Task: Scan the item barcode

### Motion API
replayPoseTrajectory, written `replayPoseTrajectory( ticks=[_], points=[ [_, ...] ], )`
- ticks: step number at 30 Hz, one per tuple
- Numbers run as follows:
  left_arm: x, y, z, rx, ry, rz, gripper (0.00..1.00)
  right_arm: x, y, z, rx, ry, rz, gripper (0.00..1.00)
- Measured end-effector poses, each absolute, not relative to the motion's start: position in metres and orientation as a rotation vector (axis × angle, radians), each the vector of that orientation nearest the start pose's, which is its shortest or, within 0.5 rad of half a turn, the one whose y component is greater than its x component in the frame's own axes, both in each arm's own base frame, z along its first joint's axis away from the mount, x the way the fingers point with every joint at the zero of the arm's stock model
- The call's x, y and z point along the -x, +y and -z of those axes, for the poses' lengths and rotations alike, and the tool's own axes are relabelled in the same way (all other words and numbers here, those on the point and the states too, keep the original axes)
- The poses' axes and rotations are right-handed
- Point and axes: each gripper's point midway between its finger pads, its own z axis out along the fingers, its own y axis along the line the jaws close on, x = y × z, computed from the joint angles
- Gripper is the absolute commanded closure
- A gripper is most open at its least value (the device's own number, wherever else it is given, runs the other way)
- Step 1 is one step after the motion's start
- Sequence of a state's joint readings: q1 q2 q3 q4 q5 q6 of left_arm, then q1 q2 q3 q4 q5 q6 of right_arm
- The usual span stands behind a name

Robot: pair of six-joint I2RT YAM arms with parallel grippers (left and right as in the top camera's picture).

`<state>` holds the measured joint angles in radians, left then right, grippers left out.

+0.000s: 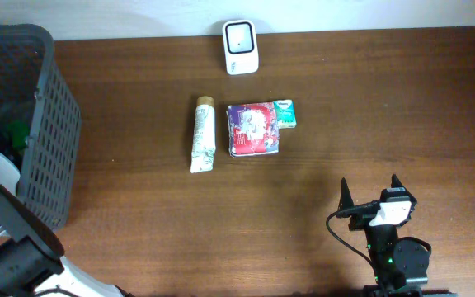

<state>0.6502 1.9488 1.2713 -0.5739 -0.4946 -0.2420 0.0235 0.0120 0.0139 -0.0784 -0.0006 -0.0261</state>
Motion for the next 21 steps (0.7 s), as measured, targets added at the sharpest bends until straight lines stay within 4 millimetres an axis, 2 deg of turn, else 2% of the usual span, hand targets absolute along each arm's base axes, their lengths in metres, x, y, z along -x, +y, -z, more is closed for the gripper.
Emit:
replayPoseTrajectory(
  ticks=[4,6,8,10,12,14,17,18,21],
  points=[
    [-0.272,0.305,-0.039,1.333,2.599,-0.759,1.00,-0.246,0.006,-0.158,0.041,1.647,0.001,0.01],
    [-0.277,0.292,-0.042,1.330,2.644,-0.628,1.00,-0.246,0.006,-0.158,0.041,1.647,0.002,0.01],
    [-0.292,0.285,-0.059,1.309,2.615,-0.493,1.00,-0.246,0.006,-0.158,0.041,1.647,0.002,0.01],
    [-0.312,0.281,-0.096,1.260,2.517,-0.379,1.00,-0.246,0.006,-0.158,0.041,1.647,0.001,0.02],
    [-0.327,0.273,-0.154,1.180,2.371,-0.287,1.00,-0.246,0.006,-0.158,0.042,1.647,0.002,0.01],
    [-0.329,0.264,-0.206,1.133,2.240,-0.243,1.00,-0.246,0.006,-0.158,0.041,1.647,0.001,0.01],
    [-0.325,0.245,-0.257,1.117,2.091,-0.146,1.00,-0.246,0.006,-0.158,0.041,1.647,0.002,0.01],
    [-0.324,0.239,-0.268,1.110,2.059,-0.111,1.00,-0.246,0.006,-0.158,0.041,1.647,0.002,0.01],
    [-0.328,0.195,-0.320,1.032,1.919,0.167,1.00,-0.246,0.006,-0.158,0.041,1.647,0.001,0.01]
  ],
)
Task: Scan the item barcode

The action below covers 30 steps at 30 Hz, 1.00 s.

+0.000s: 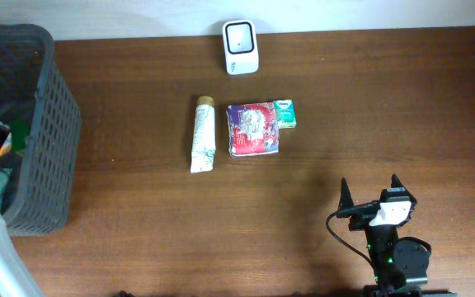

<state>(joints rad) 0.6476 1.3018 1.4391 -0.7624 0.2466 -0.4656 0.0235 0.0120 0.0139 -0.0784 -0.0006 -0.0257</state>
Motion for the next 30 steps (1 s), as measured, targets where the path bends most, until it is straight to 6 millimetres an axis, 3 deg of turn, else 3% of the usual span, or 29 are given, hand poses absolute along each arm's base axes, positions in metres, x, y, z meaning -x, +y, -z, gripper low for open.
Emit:
replayPoseTrajectory(
  ticks=[2,3,4,5,6,7,8,10,17,20,23,24,28,30],
  points=[
    [-0.330,0.155,-0.350,0.909,1.884,0.340,1.00,-0.246,0.006,-0.158,0.041,1.647,0.001,0.01],
    [-0.333,0.126,-0.363,0.822,1.886,0.426,1.00,-0.246,0.006,-0.158,0.042,1.647,0.001,0.01],
    [-0.335,0.108,-0.368,0.770,1.896,0.471,1.00,-0.246,0.006,-0.158,0.041,1.647,0.002,0.01],
    [-0.337,0.091,-0.372,0.721,1.909,0.512,1.00,-0.246,0.006,-0.158,0.041,1.647,0.001,0.01],
    [-0.342,0.058,-0.374,0.630,1.943,0.590,1.00,-0.246,0.006,-0.158,0.041,1.647,0.001,0.01],
    [-0.346,0.038,-0.373,0.575,1.970,0.632,1.00,-0.246,0.006,-0.158,0.041,1.647,0.002,0.01],
    [-0.348,0.025,-0.371,0.542,1.990,0.652,1.00,-0.246,0.006,-0.158,0.041,1.647,0.001,0.01],
    [-0.356,-0.028,-0.362,0.408,2.069,0.729,1.00,-0.246,0.006,-0.158,0.041,1.647,0.001,0.01],
    [-0.393,-0.131,-0.290,0.216,2.292,0.642,1.00,-0.246,0.006,-0.158,0.041,1.647,0.002,0.01],
    [-0.416,-0.151,-0.252,0.198,2.347,0.543,1.00,-0.246,0.006,-0.158,0.041,1.647,0.002,0.01],
    [-0.438,-0.164,-0.202,0.200,2.420,0.446,1.00,-0.246,0.006,-0.158,0.041,1.647,0.001,0.01],
    [-0.445,-0.169,-0.177,0.199,2.457,0.411,0.98,-0.246,0.006,-0.158,0.041,1.647,0.001,0.01],
    [-0.469,-0.196,-0.138,0.073,2.444,0.371,0.90,-0.246,0.006,-0.158,0.041,1.647,0.001,0.01],
    [-0.466,-0.205,-0.126,0.013,2.468,0.354,0.85,-0.246,0.006,-0.158,0.041,1.647,0.001,0.02]
  ],
)
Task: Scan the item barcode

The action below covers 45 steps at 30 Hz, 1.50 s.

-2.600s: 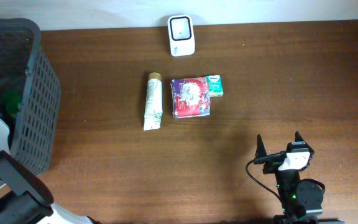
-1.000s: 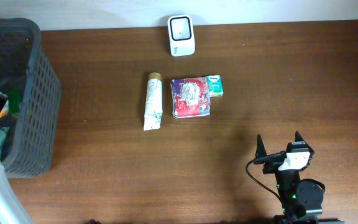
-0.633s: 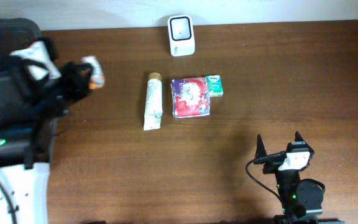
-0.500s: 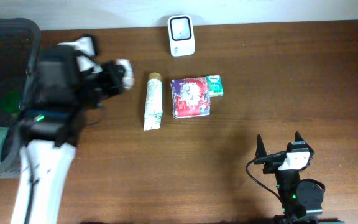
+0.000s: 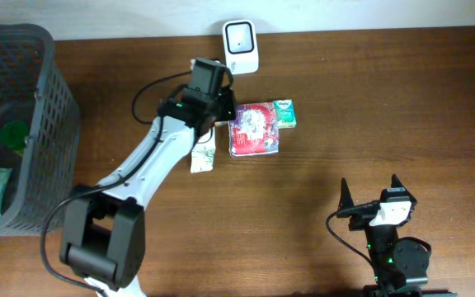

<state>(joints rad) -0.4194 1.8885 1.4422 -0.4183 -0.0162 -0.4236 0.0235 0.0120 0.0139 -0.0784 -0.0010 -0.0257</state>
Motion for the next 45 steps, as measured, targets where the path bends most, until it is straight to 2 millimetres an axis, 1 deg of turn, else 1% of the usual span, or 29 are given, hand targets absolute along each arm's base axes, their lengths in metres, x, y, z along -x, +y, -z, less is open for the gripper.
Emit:
replayPoseTrajectory(
  ticks=[1,2,3,4,9,11,12,13,15,17,18,19,20,23,25,27,28,29,30,31,32,34,36,39,40,41,42,44,45],
  points=[
    [-0.465,-0.207,-0.121,-0.008,2.477,0.347,0.61,-0.246,0.006,-0.158,0.041,1.647,0.002,0.01],
    [-0.464,-0.208,-0.118,-0.023,2.484,0.340,0.42,-0.246,0.006,-0.158,0.041,1.647,0.002,0.01],
    [-0.464,-0.207,-0.118,-0.035,2.482,0.335,0.38,-0.246,0.006,-0.158,0.041,1.647,0.001,0.01],
    [-0.464,-0.207,-0.118,-0.040,2.481,0.330,0.36,-0.246,0.006,-0.158,0.041,1.647,0.001,0.01],
    [-0.465,-0.207,-0.119,-0.046,2.479,0.328,0.36,-0.246,0.006,-0.158,0.041,1.647,0.002,0.01],
    [-0.464,-0.206,-0.125,-0.044,2.467,0.332,0.35,-0.246,0.006,-0.158,0.041,1.647,0.002,0.01],
    [-0.464,-0.205,-0.136,-0.041,2.448,0.339,0.34,-0.246,0.006,-0.158,0.041,1.647,0.002,0.01],
    [-0.463,-0.202,-0.153,-0.034,2.416,0.350,0.34,-0.246,0.006,-0.158,0.041,1.647,0.002,0.01],
    [-0.457,-0.186,-0.196,-0.005,2.347,0.359,0.34,-0.246,0.006,-0.158,0.041,1.647,0.001,0.01],
    [-0.442,-0.154,-0.246,0.056,2.276,0.349,0.35,-0.246,0.006,-0.158,0.041,1.647,0.001,0.01],
    [-0.435,-0.141,-0.260,0.082,2.256,0.340,0.34,-0.246,0.006,-0.158,0.041,1.646,0.002,0.01],
    [-0.422,-0.119,-0.276,0.124,2.248,0.319,0.35,-0.246,0.006,-0.158,0.041,1.647,0.002,0.01],
    [-0.416,-0.107,-0.285,0.150,2.236,0.308,0.36,-0.246,0.006,-0.158,0.042,1.647,0.002,0.01],
    [-0.391,-0.052,-0.317,0.277,2.173,0.231,0.34,-0.246,0.006,-0.158,0.041,1.647,0.002,0.01],
    [-0.379,-0.024,-0.336,0.348,2.112,0.183,0.28,-0.246,0.006,-0.158,0.041,1.647,0.002,0.01],
    [-0.363,0.011,-0.360,0.436,2.021,0.120,0.22,-0.246,0.006,-0.158,0.041,1.647,0.002,0.01],
    [-0.357,0.022,-0.368,0.464,1.990,0.094,0.14,-0.246,0.006,-0.158,0.041,1.647,0.001,0.02],
    [-0.348,0.043,-0.377,0.521,1.948,0.035,0.06,-0.246,0.006,-0.158,0.041,1.646,0.001,0.01],
    [-0.339,0.062,-0.384,0.577,1.908,-0.025,0.05,-0.246,0.006,-0.158,0.041,1.647,0.001,0.01],
    [-0.331,0.080,-0.388,0.629,1.877,-0.086,0.04,-0.246,0.006,-0.158,0.041,1.647,0.001,0.01],
    [-0.327,0.091,-0.389,0.666,1.861,-0.125,0.04,-0.246,0.006,-0.158,0.042,1.647,0.001,0.01],
    [-0.320,0.123,-0.386,0.766,1.832,-0.241,0.05,-0.246,0.006,-0.158,0.041,1.647,0.001,0.01],
    [-0.314,0.157,-0.376,0.876,1.812,-0.383,0.07,-0.246,0.006,-0.158,0.041,1.647,0.001,0.01],
    [-0.310,0.197,-0.358,0.954,1.839,-0.545,0.08,-0.246,0.006,-0.158,0.041,1.647,0.001,0.01],
    [-0.309,0.207,-0.351,0.974,1.853,-0.582,0.12,-0.246,0.006,-0.158,0.041,1.647,0.002,0.01],
    [-0.307,0.219,-0.344,0.994,1.872,-0.622,0.27,-0.246,0.006,-0.158,0.041,1.647,0.002,0.01],
    [-0.305,0.230,-0.338,0.991,1.896,-0.658,0.28,-0.246,0.006,-0.158,0.041,1.647,0.001,0.01],
    [-0.310,0.237,-0.335,0.894,1.961,-0.650,0.13,-0.246,0.006,-0.158,0.041,1.647,0.002,0.01],
    [-0.312,0.241,-0.334,0.853,1.983,-0.633,0.01,-0.246,0.006,-0.158,0.042,1.647,0.001,0.01]
  ],
)
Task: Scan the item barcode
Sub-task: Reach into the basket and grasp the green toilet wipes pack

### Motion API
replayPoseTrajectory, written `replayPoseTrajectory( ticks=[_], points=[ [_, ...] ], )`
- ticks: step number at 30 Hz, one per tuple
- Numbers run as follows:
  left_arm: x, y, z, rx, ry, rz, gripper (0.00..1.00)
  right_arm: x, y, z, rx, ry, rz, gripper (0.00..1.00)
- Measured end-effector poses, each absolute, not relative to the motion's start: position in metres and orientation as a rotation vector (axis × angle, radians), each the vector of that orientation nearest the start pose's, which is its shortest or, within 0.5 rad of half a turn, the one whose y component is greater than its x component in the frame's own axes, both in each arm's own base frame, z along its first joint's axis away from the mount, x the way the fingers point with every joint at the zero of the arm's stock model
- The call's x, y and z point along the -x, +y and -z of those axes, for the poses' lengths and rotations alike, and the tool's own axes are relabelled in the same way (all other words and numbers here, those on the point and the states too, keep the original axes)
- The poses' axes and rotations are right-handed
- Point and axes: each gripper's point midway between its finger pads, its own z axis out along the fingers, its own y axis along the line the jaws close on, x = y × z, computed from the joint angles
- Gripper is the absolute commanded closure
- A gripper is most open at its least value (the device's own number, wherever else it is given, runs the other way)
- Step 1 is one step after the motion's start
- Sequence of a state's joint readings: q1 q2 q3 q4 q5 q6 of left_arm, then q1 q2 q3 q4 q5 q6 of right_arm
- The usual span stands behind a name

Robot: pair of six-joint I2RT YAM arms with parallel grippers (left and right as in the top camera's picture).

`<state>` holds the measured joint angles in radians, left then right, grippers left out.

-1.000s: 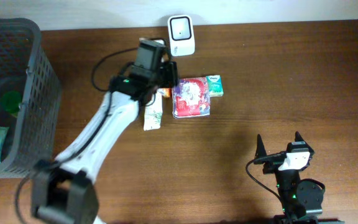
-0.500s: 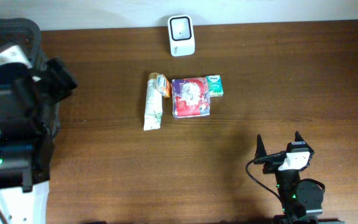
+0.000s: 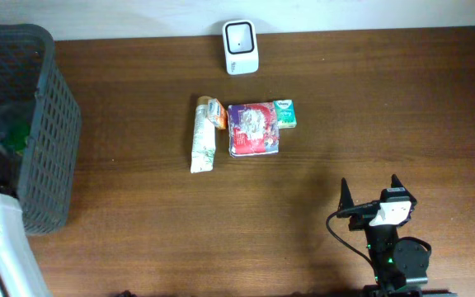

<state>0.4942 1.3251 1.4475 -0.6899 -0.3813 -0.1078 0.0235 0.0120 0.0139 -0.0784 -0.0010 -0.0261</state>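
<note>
A white barcode scanner [image 3: 240,35] stands at the table's back edge. In front of it lies a row of items: a pale tube [image 3: 201,139], a small orange packet [image 3: 215,113] against the tube's top, a red packet [image 3: 253,130] and a small green box [image 3: 284,114]. My left arm rises from the lower left. Its gripper end is a dark blur over the grey basket [image 3: 52,124], so its state does not show. My right gripper [image 3: 370,191] rests open and empty at the front right.
Inside the basket at the left edge, something green [image 3: 16,130] shows through the mesh. The right arm's base [image 3: 397,256] and cable sit at the front right edge.
My left arm was stretched out with its gripper over the tube's top, beside the red packet. Now it is back at the basket, and a small orange packet lies beside the tube.
My left arm was first low at the basket's front corner, then its gripper was inside the basket. After that it was out over the row of items below the scanner. Now an orange packet has joined the row and the arm is at the basket again. The right arm stayed still.
</note>
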Motion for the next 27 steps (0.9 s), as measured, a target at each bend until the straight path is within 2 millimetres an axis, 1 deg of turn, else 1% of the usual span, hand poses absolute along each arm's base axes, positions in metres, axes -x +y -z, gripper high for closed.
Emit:
replayPoseTrajectory(
  ticks=[1,2,3,5,8,9,11,12,14,16,18,19,20,22,23,27],
  points=[
    [-0.314,0.246,-0.336,0.805,1.988,-0.619,0.01,-0.246,0.006,-0.158,0.042,1.647,0.002,0.01],
    [-0.314,0.250,-0.338,0.794,1.981,-0.615,0.01,-0.246,0.006,-0.158,0.042,1.647,0.002,0.01],
    [-0.313,0.256,-0.341,0.759,1.983,-0.634,0.01,-0.246,0.006,-0.158,0.041,1.647,0.002,0.01],
    [-0.312,0.265,-0.335,0.677,2.046,-0.692,0.01,-0.246,0.006,-0.158,0.041,1.647,0.002,0.01],
    [-0.320,0.277,-0.300,0.546,2.210,-0.748,0.01,-0.246,0.006,-0.158,0.042,1.647,0.001,0.01],
    [-0.323,0.281,-0.274,0.483,2.317,-0.758,0.00,-0.246,0.006,-0.158,0.041,1.647,0.001,0.01],
    [-0.324,0.283,-0.242,0.381,2.456,-0.757,0.00,-0.246,0.006,-0.158,0.042,1.647,0.001,0.01],
    [-0.322,0.282,-0.223,0.287,2.551,-0.760,0.02,-0.246,0.006,-0.158,0.041,1.647,0.001,0.01],
    [-0.315,0.280,-0.201,0.152,2.675,-0.763,0.06,-0.246,0.006,-0.158,0.041,1.647,0.002,0.01],
    [-0.312,0.284,-0.187,0.058,2.746,-0.794,0.09,-0.246,0.006,-0.158,0.042,1.647,0.002,0.01],
    [-0.311,0.286,-0.179,0.022,2.781,-0.800,0.08,-0.246,0.006,-0.158,0.041,1.647,0.001,0.01],
    [-0.310,0.286,-0.172,0.009,2.799,-0.794,0.05,-0.246,0.006,-0.158,0.042,1.647,0.002,0.01],
    [-0.307,0.285,-0.164,-0.004,2.821,-0.789,0.04,-0.246,0.006,-0.158,0.041,1.647,0.002,0.01],
    [-0.302,0.286,-0.151,-0.005,2.840,-0.786,0.03,-0.246,0.006,-0.158,0.041,1.647,0.002,0.01],
    [-0.298,0.288,-0.148,0.003,2.847,-0.784,0.03,-0.246,0.006,-0.158,0.041,1.647,0.002,0.01],
    [-0.281,0.306,-0.139,0.078,2.855,-0.803,0.05,-0.246,0.006,-0.158,0.041,1.647,0.002,0.01]
  ],
)
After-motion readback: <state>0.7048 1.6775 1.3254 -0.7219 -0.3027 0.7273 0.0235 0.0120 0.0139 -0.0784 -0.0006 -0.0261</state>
